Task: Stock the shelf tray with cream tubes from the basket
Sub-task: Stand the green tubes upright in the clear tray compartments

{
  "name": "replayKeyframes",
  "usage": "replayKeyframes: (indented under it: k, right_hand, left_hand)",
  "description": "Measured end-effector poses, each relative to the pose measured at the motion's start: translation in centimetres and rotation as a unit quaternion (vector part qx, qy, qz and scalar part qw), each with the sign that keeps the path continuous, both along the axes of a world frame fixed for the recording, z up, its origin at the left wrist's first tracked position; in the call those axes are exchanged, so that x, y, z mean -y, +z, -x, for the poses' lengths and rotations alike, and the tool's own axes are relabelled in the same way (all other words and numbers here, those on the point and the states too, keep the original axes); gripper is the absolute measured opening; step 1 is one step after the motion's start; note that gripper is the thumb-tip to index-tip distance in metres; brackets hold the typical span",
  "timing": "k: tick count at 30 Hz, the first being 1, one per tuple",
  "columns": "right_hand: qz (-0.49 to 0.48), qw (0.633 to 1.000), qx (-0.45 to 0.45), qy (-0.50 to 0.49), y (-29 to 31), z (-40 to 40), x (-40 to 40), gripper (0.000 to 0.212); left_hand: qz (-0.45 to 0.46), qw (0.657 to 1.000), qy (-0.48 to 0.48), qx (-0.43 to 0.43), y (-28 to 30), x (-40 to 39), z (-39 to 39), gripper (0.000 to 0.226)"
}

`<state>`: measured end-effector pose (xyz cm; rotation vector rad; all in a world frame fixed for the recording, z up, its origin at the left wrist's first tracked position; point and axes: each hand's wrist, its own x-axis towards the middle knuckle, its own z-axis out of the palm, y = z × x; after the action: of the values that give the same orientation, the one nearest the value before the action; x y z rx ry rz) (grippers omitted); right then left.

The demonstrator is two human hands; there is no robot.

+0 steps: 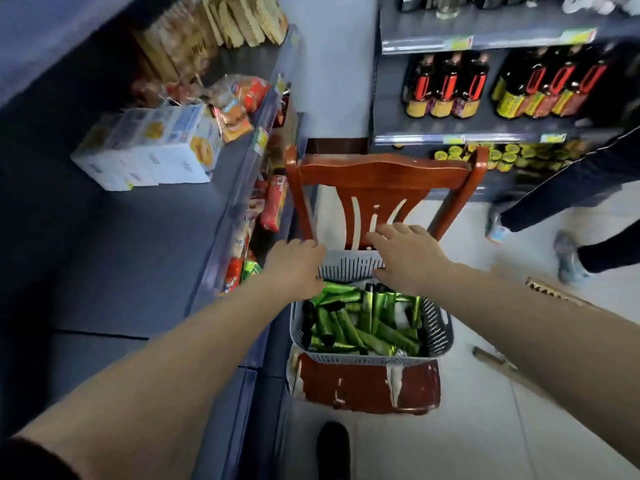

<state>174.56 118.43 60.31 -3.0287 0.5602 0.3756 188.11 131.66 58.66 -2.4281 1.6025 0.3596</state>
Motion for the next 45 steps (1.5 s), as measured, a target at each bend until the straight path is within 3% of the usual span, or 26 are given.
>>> replayKeyframes:
  k: [10,16,21,27,33,39,45]
  right_hand:
    - [-0.153,0.975,-0.072,-0.143,-16.9,1.1,2.7,0.062]
    - [-0.186,0.959,-0.141,-0.162,-26.5,2.5,2.9,0.059]
    - [-0.182,0.953,-0.168,-0.175,-31.5,2.7,3.6,0.052]
    - [-0.163,0.944,-0.209,-0.197,-34.7,2.4,3.7,0.029]
    - [-0.143,0.942,-0.197,-0.23,-36.8,2.4,3.7,0.021]
    - [-0.161,0.938,-0.198,-0.234,-37.2,2.7,4.3,0.024]
    - [-0.219,0.92,-0.124,-0.299,-36.4,3.6,5.2,0.026]
  left_hand:
    - [-0.056,0.992,-0.019,-0.107,-16.3,4.4,-0.2,0.048]
    - [-0.107,0.98,-0.015,-0.17,-25.9,5.6,1.2,0.05]
    - [-0.102,0.975,0.051,-0.191,-30.7,6.7,0.7,0.046]
    - [-0.099,0.975,-0.055,-0.193,-34.0,7.6,2.2,0.048]
    - [-0.136,0.965,-0.106,-0.196,-36.9,8.0,4.3,0.039]
    - [-0.137,0.964,-0.134,-0.183,-37.8,8.1,4.9,0.042]
    - [-0.157,0.961,-0.176,-0.144,-38.2,8.4,5.4,0.045]
